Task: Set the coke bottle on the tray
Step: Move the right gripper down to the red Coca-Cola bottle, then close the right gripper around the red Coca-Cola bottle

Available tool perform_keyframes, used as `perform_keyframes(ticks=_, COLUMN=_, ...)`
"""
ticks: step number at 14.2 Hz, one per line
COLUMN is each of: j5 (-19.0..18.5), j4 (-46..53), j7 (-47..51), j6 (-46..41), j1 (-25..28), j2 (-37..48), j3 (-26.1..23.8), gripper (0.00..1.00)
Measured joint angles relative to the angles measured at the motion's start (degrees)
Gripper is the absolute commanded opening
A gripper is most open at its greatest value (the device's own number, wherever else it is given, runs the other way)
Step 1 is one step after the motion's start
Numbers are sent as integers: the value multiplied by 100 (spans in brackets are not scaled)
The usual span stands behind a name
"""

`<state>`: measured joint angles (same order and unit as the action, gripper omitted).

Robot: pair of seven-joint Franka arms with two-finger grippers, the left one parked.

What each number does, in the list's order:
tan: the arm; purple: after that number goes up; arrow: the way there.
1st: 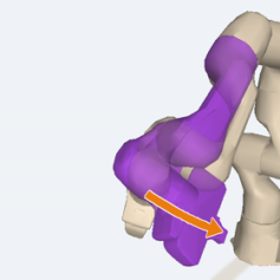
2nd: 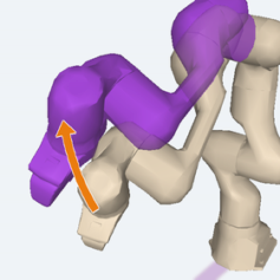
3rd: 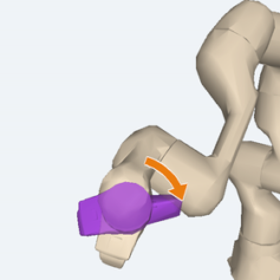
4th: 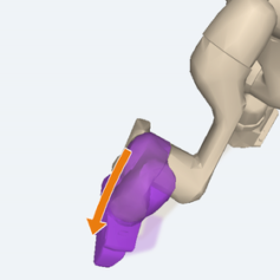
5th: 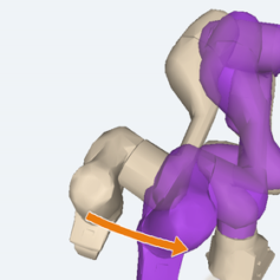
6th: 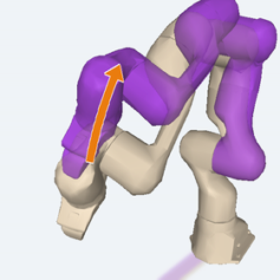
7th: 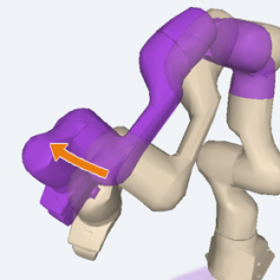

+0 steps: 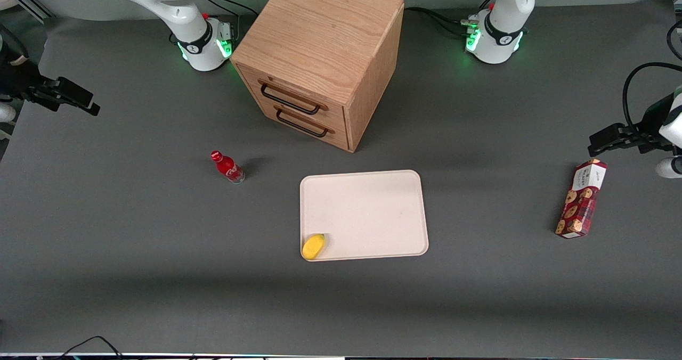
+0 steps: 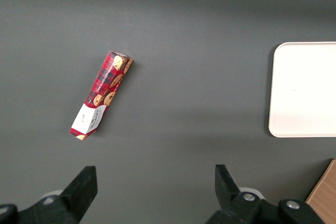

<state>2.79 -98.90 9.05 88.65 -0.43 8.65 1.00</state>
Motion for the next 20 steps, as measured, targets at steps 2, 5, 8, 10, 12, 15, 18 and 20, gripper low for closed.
perform_keyframes(ticks=2, j5=0, j4=33, j7=9, j6=0, j1=10, j2=-29, j3=-10, gripper=100)
perform_keyframes(ticks=5, j5=0, j4=105, j7=7, j6=-44, j1=16, j2=-32, j3=-62, gripper=100)
perform_keyframes(ticks=8, j5=6, j4=214, j7=66, j6=-96, j1=39, j2=-81, j3=-427, gripper=100)
perform_keyframes(ticks=10, j5=11, j4=345, j7=723, j6=-98, j1=57, j2=-283, j3=-946, gripper=100)
perform_keyframes(ticks=12, j5=12, j4=363, j7=1486, j6=26, j1=78, j2=-669, j3=-1528, gripper=100)
perform_keyframes(ticks=15, j5=-3, j4=2, j7=2316, j6=1043, j1=108, j2=-1371, j3=-2012, gripper=100)
perform_keyframes(ticks=18, j5=-281, j4=-990, j7=2398, j6=2310, j1=83, j2=-1638, j3=-2054, gripper=100)
perform_keyframes(ticks=20, j5=-436, j4=-1591, j7=2398, j6=2913, j1=47, j2=-1632, j3=-2042, gripper=100)
